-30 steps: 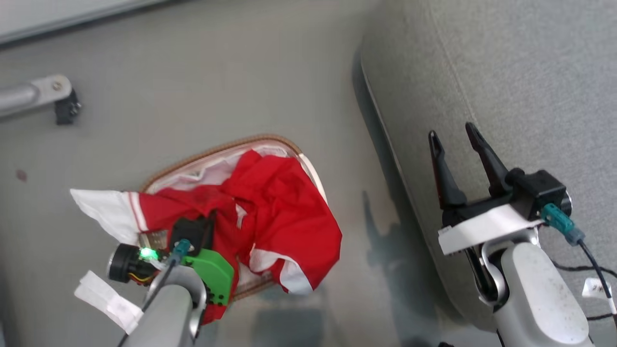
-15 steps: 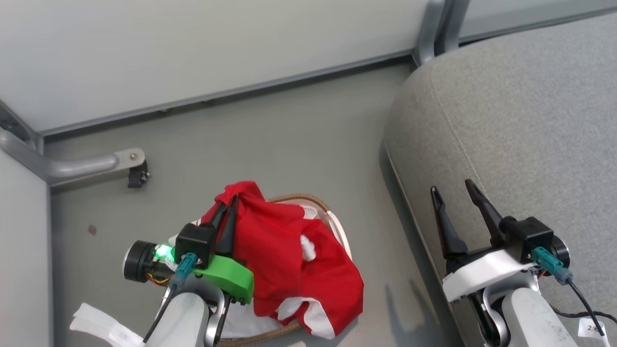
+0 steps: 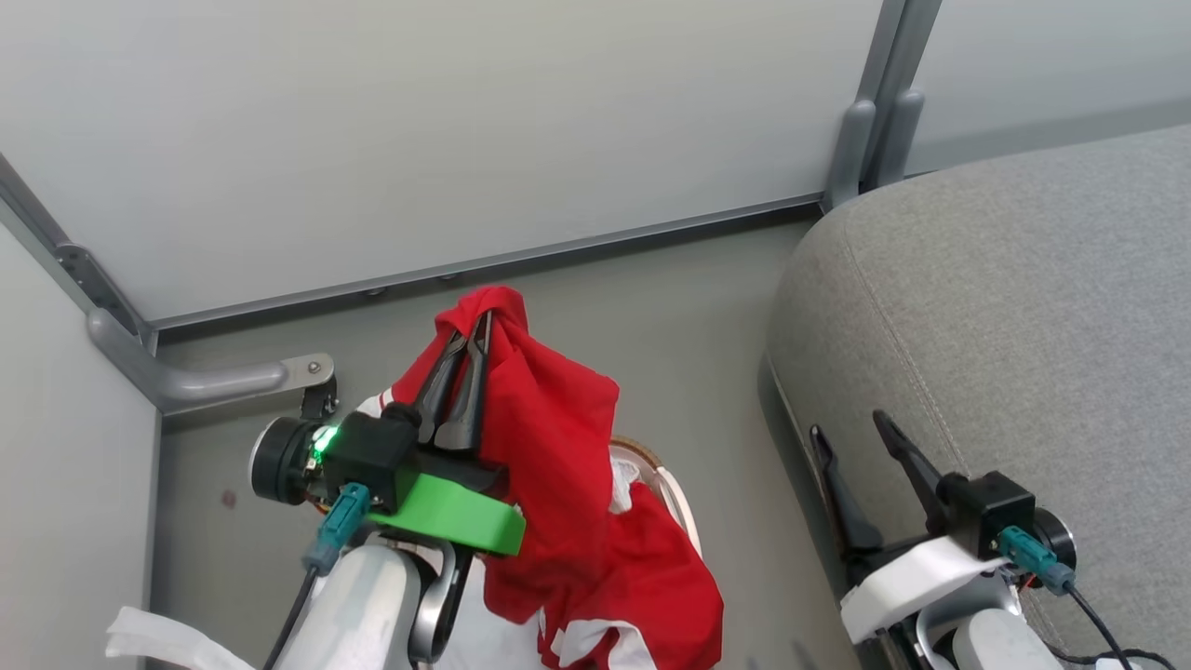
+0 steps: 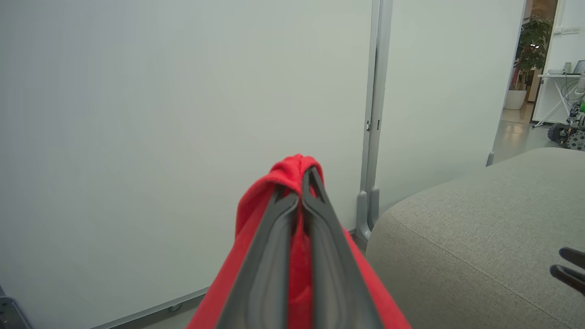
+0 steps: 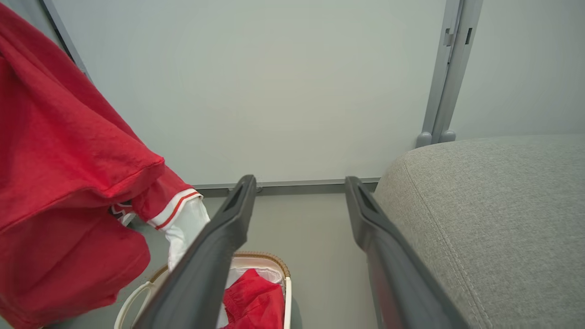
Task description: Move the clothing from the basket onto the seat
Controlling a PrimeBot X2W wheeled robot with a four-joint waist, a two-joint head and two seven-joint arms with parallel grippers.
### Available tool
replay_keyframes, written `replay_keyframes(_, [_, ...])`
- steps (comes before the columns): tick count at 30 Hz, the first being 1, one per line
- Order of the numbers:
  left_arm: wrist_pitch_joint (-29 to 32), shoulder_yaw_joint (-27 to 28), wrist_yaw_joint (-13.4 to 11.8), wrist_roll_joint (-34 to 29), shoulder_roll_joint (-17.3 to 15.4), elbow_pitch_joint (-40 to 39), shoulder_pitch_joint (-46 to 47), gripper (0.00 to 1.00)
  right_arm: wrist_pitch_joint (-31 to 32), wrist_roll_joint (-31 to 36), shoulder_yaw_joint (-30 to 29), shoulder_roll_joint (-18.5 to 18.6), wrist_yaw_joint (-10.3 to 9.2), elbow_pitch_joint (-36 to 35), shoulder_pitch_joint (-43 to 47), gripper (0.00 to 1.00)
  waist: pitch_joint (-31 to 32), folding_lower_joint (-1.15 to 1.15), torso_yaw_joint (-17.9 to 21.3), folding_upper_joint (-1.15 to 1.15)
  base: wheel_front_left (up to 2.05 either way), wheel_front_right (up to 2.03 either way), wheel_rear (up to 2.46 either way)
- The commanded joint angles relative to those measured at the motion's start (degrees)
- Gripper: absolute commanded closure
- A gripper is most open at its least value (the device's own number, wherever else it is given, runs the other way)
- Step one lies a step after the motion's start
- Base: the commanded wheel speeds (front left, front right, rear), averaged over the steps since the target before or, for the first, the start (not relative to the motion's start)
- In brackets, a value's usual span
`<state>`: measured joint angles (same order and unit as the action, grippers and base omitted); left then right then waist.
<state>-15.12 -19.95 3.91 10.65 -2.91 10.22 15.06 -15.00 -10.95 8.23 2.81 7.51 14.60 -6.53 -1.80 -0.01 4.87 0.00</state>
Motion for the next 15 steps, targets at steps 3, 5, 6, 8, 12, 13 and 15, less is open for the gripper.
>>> replay_keyframes(3, [0.0, -0.5, -0.7, 0.9, -0.1, -1.6, 1.1, 1.0, -0.3, -0.1, 1.3, 0.2, -0.04, 0.6, 1.3, 0.0, 0.8, 0.01, -0.3, 0.0, 0.0, 0.0, 0.0])
replay_keyframes(5, [0.0, -0.8, -0.9, 1.1, -0.1, -1.8, 1.1, 1.0, -0.3, -0.5, 3.0, 0.2, -0.04, 0.8, 1.4, 0.0, 0.9, 0.01, -0.5, 0.0, 0.0, 0.0, 0.0])
replay_keyframes(6, [0.0, -1.0, -1.0, 1.1, -0.1, -1.9, 1.1, 1.0, -0.3, -0.5, 4.2, 0.2, -0.04, 0.9, 1.3, 0.0, 1.0, 0.01, -0.6, 0.0, 0.0, 0.0, 0.0])
replay_keyframes(8, [0.0, -1.3, -1.0, 1.3, -0.1, -1.9, 0.9, 1.0, -0.3, -1.7, 7.1, 0.2, -0.04, 0.9, 1.0, 0.0, 1.0, 0.01, -0.8, 0.0, 0.0, 0.0, 0.0])
replay_keyframes(12, [0.0, -1.9, -0.9, 1.9, -0.1, -1.4, 0.7, 1.0, -0.3, -4.7, 16.2, 0.3, -0.04, -0.6, -1.7, 0.0, 0.9, 0.01, -1.2, 0.0, 0.0, 0.0, 0.0])
replay_keyframes(13, [0.0, -2.1, -0.9, 1.9, -0.1, -1.3, 0.7, 1.0, -0.3, -5.7, 19.1, 0.6, -0.04, -0.9, -2.7, 0.0, 0.8, 0.01, -1.3, 0.0, 0.0, 0.0, 0.0])
replay_keyframes(15, [0.0, -2.4, -1.1, 2.3, -0.1, -1.2, 0.9, 1.0, -0.3, -7.6, 23.6, 1.2, -0.05, -1.8, -4.8, 0.0, 0.6, 0.01, -1.4, 0.0, 0.0, 0.0, 0.0])
